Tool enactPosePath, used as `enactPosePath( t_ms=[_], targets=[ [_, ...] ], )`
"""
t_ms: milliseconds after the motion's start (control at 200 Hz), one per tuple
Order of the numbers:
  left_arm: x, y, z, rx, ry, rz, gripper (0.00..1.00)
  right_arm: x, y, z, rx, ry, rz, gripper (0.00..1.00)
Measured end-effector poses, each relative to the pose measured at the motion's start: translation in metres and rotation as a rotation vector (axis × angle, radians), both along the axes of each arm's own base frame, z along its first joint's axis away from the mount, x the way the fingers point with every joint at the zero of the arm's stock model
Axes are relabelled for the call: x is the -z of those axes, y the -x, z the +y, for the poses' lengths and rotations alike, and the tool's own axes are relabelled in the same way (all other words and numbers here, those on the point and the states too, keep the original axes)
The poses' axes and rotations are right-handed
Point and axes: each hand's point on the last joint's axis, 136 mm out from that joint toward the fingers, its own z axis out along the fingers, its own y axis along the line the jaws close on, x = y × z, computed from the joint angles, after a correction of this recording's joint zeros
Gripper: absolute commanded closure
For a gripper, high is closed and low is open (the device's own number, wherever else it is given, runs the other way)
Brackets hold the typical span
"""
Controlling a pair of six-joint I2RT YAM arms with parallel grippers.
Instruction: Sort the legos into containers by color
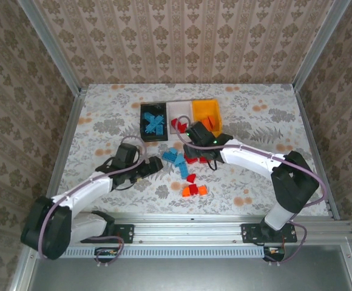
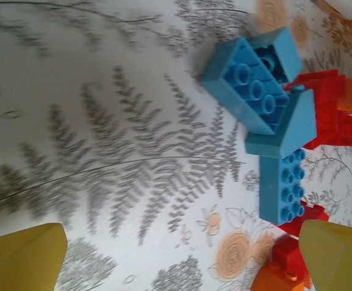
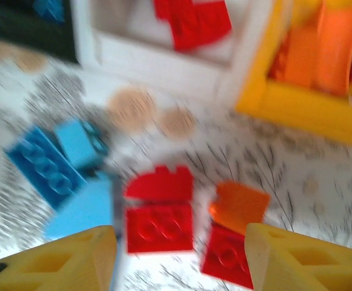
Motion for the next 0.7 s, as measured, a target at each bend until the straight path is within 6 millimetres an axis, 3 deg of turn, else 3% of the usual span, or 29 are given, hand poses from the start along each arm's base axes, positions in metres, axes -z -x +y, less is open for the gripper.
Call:
enactPosePath(
  t_ms=[95,195,580,700],
  targets=[
    [0.001,-0.005,-0.015,0.035,-0.004,-0.003,0.0,0.027,0.012,-0.024,0.053,0.034,0.069,0.3],
    [0.004,-0.005,-0.026,0.061,-0.01,-0.002,0.0,0.039,0.016,-0.036,0.09,0.038,0.102,0.28],
    [0.009,-0.005,-0.031,0.074,-0.021,0.002,0.0,0.073,0.01,-0.037,0.121,0.008,0.184,0.26],
    [0.009,-0.005,-0.031,0.073,-0.022,0.001,0.0,0.081,0.009,-0.037,0.126,0.012,0.195,0.39]
  ],
)
